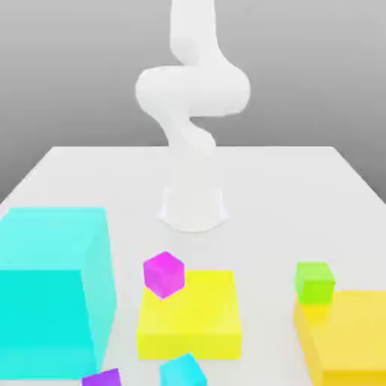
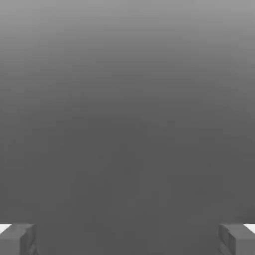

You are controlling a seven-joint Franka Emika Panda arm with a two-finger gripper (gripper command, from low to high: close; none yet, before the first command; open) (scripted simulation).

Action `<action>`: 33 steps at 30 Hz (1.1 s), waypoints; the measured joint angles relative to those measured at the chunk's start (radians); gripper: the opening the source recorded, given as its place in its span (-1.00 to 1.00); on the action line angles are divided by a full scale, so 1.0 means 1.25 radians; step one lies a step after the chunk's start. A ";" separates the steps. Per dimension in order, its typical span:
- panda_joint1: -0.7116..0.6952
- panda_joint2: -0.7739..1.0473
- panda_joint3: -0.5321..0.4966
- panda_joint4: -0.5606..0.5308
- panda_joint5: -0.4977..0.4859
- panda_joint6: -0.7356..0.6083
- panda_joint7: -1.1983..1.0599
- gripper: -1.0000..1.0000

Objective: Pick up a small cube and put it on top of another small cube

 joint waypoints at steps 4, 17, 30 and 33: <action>0.034 0.121 -0.035 -0.007 0.023 0.039 -0.071 0.00; 0.089 0.499 -0.092 -0.029 0.104 0.161 -0.302 0.00; 0.075 0.865 -0.085 -0.040 0.086 0.317 -0.436 0.00; 0.058 0.942 -0.065 -0.025 0.104 0.377 -0.452 -1.00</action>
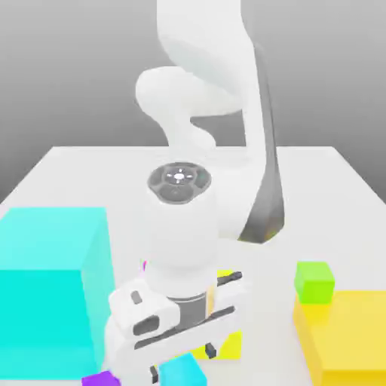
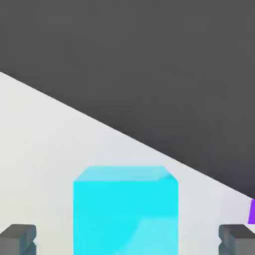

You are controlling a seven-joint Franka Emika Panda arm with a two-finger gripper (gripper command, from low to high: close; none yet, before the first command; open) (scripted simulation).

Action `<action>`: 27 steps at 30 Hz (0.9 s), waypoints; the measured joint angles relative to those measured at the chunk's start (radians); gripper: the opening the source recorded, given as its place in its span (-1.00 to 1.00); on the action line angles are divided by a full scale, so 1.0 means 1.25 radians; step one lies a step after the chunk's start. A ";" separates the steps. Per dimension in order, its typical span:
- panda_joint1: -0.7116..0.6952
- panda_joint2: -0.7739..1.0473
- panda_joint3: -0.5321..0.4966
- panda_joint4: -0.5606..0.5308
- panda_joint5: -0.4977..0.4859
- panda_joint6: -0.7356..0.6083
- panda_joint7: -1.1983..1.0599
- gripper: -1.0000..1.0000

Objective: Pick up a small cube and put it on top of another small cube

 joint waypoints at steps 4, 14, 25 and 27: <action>0.000 0.000 0.000 0.000 0.000 -0.001 0.000 -1.00; 0.046 -0.182 0.007 -0.054 -0.040 -0.131 0.019 -1.00; 0.241 -0.493 0.138 -0.208 -0.079 -0.284 -0.009 -1.00; 0.256 -0.509 0.156 -0.231 -0.089 -0.276 -0.009 -1.00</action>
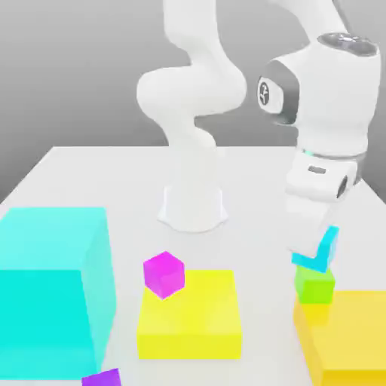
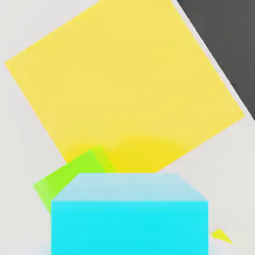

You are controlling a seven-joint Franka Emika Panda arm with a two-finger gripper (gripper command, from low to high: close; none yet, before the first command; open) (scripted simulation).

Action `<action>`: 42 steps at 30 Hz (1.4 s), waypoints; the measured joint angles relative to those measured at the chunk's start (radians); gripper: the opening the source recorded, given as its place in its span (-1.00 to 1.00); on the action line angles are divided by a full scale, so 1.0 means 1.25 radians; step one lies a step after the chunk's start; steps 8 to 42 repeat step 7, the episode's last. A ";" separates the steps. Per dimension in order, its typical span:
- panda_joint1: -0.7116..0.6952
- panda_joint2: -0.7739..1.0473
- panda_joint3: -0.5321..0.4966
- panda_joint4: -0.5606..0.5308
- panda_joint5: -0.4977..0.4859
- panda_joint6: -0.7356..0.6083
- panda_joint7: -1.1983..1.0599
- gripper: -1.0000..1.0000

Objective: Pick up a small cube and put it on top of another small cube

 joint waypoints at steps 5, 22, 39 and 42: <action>0.003 0.086 0.007 -0.027 -0.017 0.114 0.010 1.00; 0.003 0.086 0.007 -0.027 -0.017 0.114 0.010 1.00; 0.003 0.086 0.007 -0.027 -0.017 0.114 0.010 1.00; 0.003 0.086 0.007 -0.027 -0.017 0.114 0.010 1.00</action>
